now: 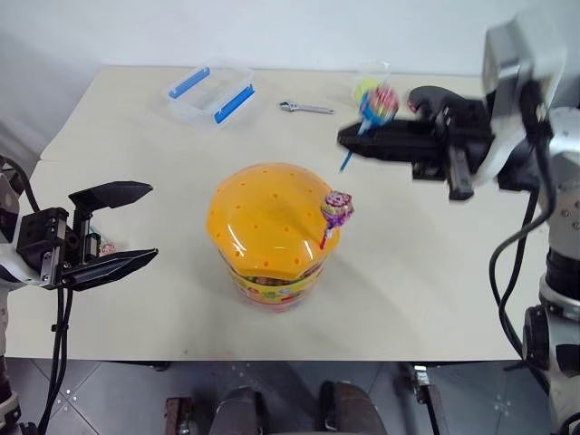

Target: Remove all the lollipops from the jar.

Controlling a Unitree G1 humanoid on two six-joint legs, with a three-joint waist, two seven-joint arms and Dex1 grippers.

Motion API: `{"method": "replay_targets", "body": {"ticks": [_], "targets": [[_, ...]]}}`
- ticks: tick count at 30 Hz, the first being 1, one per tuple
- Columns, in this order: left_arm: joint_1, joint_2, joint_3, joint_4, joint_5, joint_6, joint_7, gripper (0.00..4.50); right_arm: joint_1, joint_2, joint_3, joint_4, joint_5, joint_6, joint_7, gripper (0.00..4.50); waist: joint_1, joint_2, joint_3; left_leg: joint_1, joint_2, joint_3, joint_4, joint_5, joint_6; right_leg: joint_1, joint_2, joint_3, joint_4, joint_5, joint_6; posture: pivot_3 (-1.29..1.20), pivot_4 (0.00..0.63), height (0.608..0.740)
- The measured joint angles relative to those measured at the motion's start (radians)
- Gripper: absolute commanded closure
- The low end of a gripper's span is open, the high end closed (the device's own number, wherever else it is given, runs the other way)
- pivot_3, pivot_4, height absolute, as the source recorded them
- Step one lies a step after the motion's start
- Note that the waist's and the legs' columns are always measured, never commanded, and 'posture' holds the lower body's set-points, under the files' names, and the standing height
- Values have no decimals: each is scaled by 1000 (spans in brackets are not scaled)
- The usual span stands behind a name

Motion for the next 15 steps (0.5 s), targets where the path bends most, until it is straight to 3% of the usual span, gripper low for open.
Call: {"method": "replay_targets", "body": {"ticks": [6, 9, 15], "targets": [[2, 0, 0, 1, 0, 0, -22, 0, -6, -148, -27, 176, -135, 45, -83, 4482, 3, 0, 0, 0, 0, 0, -1, 0, 0, 0, 0, 0, 0, 0, 0, 0, 150, 740], [7, 2, 3, 8, 0, 1, -44, 0, 110, -265, 11, 206, -225, 72, -59, 4482, 2, 0, 0, 0, 0, 1, -1, 0, 0, 0, 0, 0, -1, 0, 0, 0, 150, 740], [12, 20, 29, 43, -4, 4, -80, 0, 312, -398, 118, 265, -362, 126, -1, 4482, -2, 1, 1, 0, 1, 4, -1, 0, 0, -2, 0, 1, -1, 0, 0, 0, 150, 740]]}}
